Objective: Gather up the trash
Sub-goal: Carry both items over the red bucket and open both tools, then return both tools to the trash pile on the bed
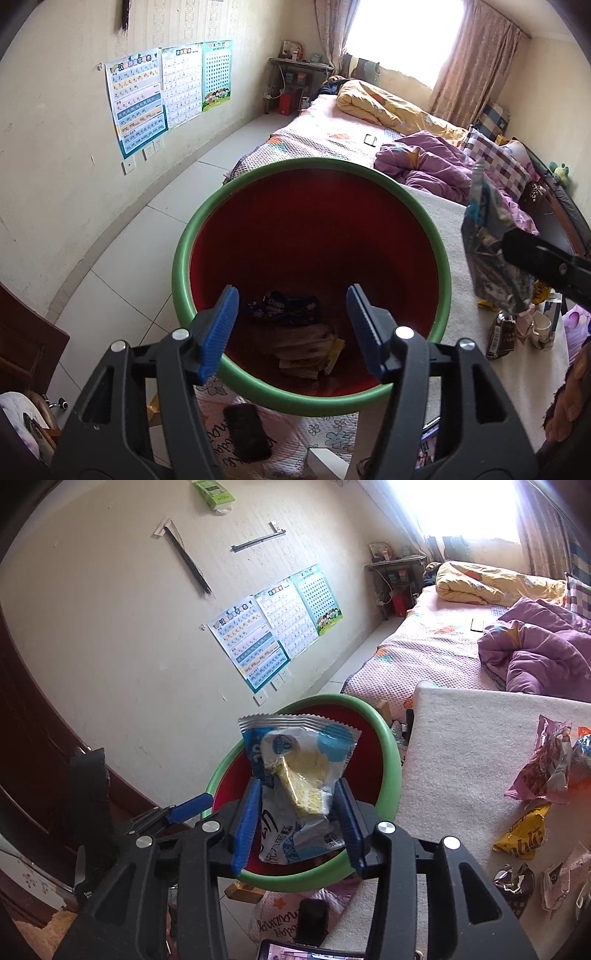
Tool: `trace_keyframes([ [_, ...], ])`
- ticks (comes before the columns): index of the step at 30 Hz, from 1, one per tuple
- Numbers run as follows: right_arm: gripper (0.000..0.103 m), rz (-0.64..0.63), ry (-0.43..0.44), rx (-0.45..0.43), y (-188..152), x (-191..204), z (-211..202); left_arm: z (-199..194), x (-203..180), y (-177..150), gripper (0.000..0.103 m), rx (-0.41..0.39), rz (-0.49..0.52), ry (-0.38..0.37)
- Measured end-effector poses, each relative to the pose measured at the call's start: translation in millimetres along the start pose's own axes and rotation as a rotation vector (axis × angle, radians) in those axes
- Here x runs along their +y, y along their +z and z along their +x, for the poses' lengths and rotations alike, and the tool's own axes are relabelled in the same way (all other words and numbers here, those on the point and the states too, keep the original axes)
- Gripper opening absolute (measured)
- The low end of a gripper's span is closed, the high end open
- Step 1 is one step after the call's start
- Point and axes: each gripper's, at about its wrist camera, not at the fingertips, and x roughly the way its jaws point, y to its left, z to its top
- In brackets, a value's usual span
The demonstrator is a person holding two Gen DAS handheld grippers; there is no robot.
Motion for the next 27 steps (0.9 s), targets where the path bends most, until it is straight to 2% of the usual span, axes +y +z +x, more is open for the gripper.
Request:
trace_keyframes([
  [2,0.049,0.001,0.011,-0.007,0.9,-0.2,-3.2,-0.8,-1.3,-1.4,0.064,-0.002,-0.001,0.002],
  [4,0.055,0.003,0.027,-0.009,1.5,0.1,-5.9,-1.2,-2.5,-2.8,0.064,-0.002,-0.003,0.002],
  [6,0.057,0.007,0.038,-0.010,1.1,-0.5,-9.1,-2.1,-1.9,-4.3,0.064,-0.003,-0.006,0.005],
  [14,0.057,0.014,0.024,-0.033,-7.4,-11.3,-34.9,-11.1,-8.2,-10.5,0.065,-0.010,-0.020,0.026],
  [20,0.057,0.010,-0.083,-0.019,-44.7,-40.7,-69.6,-19.4,-30.7,-11.6,0.065,-0.028,-0.004,0.016],
  [23,0.057,0.046,-0.154,0.003,-70.5,-69.0,-88.2,-19.6,-59.7,-15.9,0.065,-0.023,0.035,-0.012],
  [27,0.057,0.125,-0.248,0.013,-93.9,-116.5,-121.0,-11.4,-116.7,-27.6,0.065,0.018,0.120,-0.077],
])
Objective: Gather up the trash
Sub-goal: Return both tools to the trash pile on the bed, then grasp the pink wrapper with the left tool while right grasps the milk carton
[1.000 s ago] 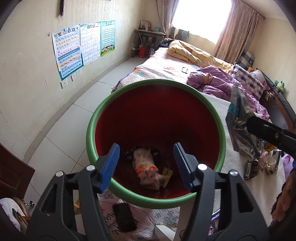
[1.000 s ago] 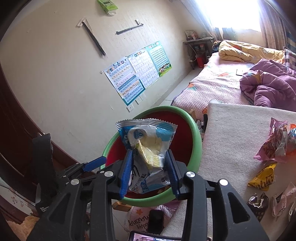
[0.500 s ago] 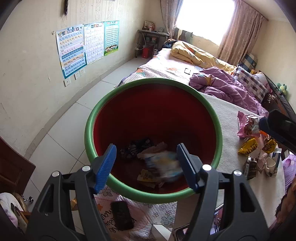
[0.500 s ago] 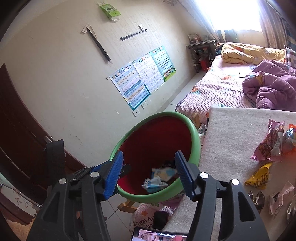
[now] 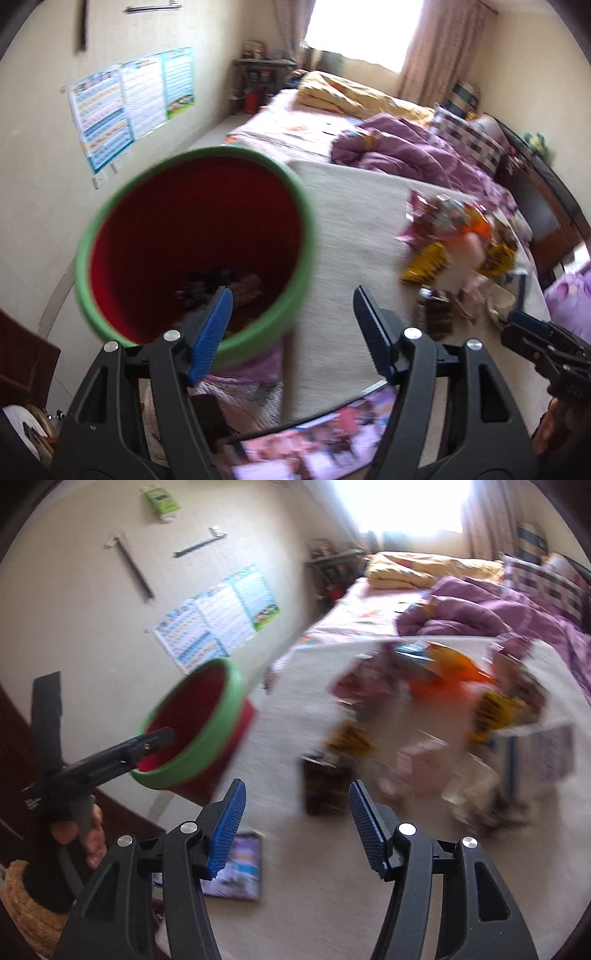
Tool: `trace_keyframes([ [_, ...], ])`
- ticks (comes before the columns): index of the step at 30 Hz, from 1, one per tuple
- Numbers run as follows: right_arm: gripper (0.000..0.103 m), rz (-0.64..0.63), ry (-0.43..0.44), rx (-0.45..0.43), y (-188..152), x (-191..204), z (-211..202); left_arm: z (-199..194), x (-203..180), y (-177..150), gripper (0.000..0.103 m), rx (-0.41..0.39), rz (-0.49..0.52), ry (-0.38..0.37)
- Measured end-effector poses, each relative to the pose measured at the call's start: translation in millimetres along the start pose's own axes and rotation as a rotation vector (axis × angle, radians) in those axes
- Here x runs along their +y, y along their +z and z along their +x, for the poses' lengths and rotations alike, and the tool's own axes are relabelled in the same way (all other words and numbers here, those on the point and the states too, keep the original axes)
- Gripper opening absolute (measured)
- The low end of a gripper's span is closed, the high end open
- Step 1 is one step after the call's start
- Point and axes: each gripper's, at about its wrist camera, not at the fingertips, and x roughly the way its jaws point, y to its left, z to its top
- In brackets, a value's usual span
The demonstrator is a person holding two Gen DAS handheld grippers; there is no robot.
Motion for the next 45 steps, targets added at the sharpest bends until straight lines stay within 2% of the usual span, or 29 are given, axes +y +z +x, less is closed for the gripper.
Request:
trace_keyframes([
  [4,0.057,0.061,-0.066,-0.029,-1.6,-51.2,-28.8,11.4,-62.7,-0.8,0.065,0.021,0.093,-0.082],
  [8,0.057,0.088,-0.088,-0.044,-3.9,-89.2,-48.5,34.3,-121.2,-2.5,0.065,0.069,0.173,-0.150],
  [12,0.058,0.111,-0.073,-0.030,-11.6,-116.2,-56.8,62.6,-165.1,-6.4,0.065,0.120,0.219,-0.157],
  [16,0.058,0.115,-0.056,-0.018,-12.6,-137.3,-62.4,84.0,-189.3,-11.4,0.064,0.153,0.235,-0.144],
  [21,0.063,0.124,-0.043,-0.023,-9.7,-161.0,-65.7,100.5,-200.6,-14.0,0.058,0.198,0.213,-0.115],
  [24,0.063,0.148,-0.010,-0.014,-6.8,-173.9,-63.7,103.6,-203.9,-14.8,0.055,0.198,0.201,-0.105],
  [26,0.064,0.198,0.040,-0.008,-2.9,-182.4,-62.3,107.2,-207.8,-15.0,0.037,0.218,0.203,-0.108],
  [29,0.064,0.325,0.134,0.009,3.0,-194.5,-51.5,107.1,-209.5,-16.4,0.029,0.221,0.193,-0.096],
  [33,0.070,0.452,0.153,0.011,14.5,-205.8,-41.9,101.8,-209.6,-21.2,0.029,0.226,0.153,-0.106],
  [37,0.072,0.505,0.124,0.016,30.1,-212.3,-29.3,95.0,-213.1,-28.8,0.029,0.221,0.149,-0.091],
  [44,0.082,0.453,0.087,0.038,56.8,-200.5,-6.9,88.8,-210.2,-34.3,0.030,0.222,0.122,-0.083],
  [45,0.086,0.447,0.085,0.046,56.8,-198.9,-4.7,87.5,-208.2,-35.0,0.030,0.221,0.113,-0.080],
])
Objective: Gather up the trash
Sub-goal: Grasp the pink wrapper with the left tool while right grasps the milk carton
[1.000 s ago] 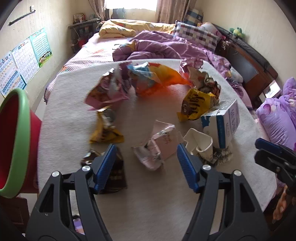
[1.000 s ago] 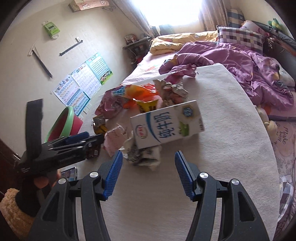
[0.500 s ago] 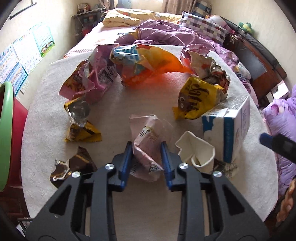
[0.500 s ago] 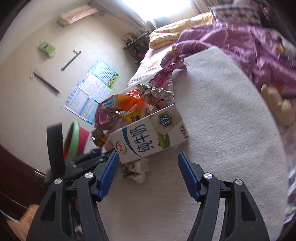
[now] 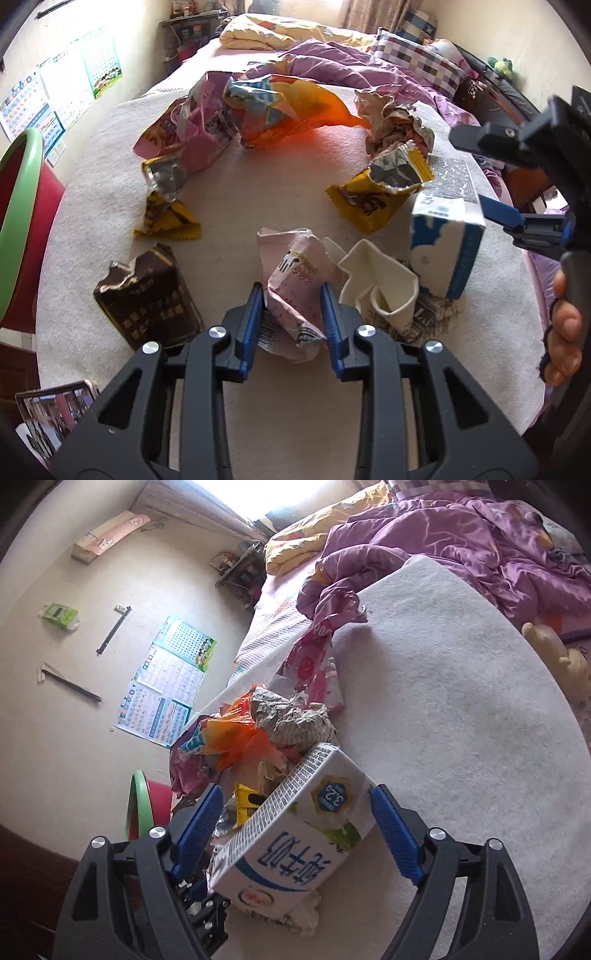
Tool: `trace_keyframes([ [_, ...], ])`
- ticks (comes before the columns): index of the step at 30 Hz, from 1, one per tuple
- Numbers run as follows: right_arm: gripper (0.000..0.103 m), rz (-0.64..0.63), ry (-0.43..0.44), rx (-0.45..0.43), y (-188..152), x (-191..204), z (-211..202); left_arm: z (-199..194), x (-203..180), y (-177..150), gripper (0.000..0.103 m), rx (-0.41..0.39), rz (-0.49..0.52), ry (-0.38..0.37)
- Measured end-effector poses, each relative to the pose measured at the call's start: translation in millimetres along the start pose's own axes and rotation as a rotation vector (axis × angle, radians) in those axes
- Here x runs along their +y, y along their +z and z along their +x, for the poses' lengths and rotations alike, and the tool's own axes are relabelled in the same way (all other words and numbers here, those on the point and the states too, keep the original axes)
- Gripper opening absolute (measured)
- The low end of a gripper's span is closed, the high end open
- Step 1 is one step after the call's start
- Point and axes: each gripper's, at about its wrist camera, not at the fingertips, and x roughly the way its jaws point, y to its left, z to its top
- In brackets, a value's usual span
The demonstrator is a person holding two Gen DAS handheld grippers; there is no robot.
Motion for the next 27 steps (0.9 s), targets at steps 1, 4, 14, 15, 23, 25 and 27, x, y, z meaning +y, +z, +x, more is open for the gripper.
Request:
trace_keyframes([
  [1,0.087,-0.007,0.000,0.007,-0.9,0.7,2.5,-0.4,1.0,-0.8,0.030,0.000,-0.007,-0.001],
  [4,0.087,-0.007,0.016,0.036,-6.1,0.1,8.6,-1.3,5.2,-3.0,0.030,0.000,-0.026,-0.001],
  [14,0.087,0.005,0.042,0.055,-14.0,1.8,3.9,-0.7,4.3,-0.1,0.028,-0.010,-0.033,-0.023],
  [15,0.087,0.003,0.040,0.052,-13.7,2.0,2.4,-1.9,3.9,-0.2,0.027,-0.014,-0.034,-0.025],
  [23,0.083,-0.010,0.041,0.094,-17.1,3.6,12.1,-8.6,4.4,-5.4,0.028,-0.029,-0.037,-0.015],
  [25,0.069,-0.027,0.048,0.116,-20.2,3.1,14.7,-10.4,5.3,-6.4,0.028,-0.034,-0.038,0.001],
  [27,0.059,-0.046,0.076,0.113,-21.4,4.3,12.2,-12.1,4.7,-6.7,0.028,-0.042,-0.033,0.020],
])
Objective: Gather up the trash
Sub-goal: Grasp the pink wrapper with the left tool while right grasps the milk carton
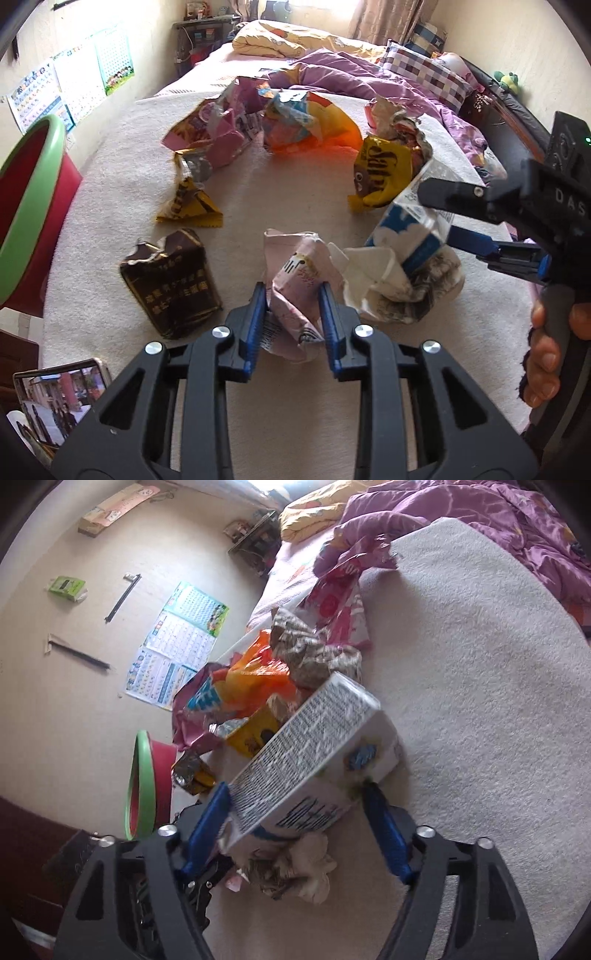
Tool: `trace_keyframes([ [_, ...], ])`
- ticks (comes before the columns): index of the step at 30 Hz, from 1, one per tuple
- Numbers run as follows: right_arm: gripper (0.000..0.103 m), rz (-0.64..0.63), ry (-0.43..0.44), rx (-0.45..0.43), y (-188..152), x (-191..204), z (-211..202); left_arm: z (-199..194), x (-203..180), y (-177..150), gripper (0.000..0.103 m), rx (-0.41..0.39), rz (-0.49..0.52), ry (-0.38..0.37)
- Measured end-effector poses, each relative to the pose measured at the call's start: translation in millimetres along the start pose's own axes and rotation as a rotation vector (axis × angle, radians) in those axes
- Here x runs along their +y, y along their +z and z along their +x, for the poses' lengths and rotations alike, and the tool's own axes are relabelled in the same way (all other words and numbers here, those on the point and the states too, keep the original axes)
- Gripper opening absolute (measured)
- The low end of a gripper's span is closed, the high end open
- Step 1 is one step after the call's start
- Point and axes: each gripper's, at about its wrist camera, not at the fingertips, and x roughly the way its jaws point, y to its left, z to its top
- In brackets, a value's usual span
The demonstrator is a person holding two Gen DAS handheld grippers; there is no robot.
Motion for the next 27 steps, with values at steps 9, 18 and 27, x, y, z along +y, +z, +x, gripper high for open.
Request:
trace_keyframes([
  [9,0.015,-0.112,-0.011,-0.029,0.9,17.1,-14.1,-4.3,2.6,2.9,0.028,-0.029,-0.003,0.022],
  [18,0.069,-0.074,-0.066,-0.002,6.9,20.4,6.6,-1.0,6.9,3.7,0.028,-0.011,-0.010,0.018],
  [27,0.077,-0.086,-0.060,0.083,2.2,22.6,33.3,5.0,12.8,2.1,0.028,0.013,-0.031,0.025],
])
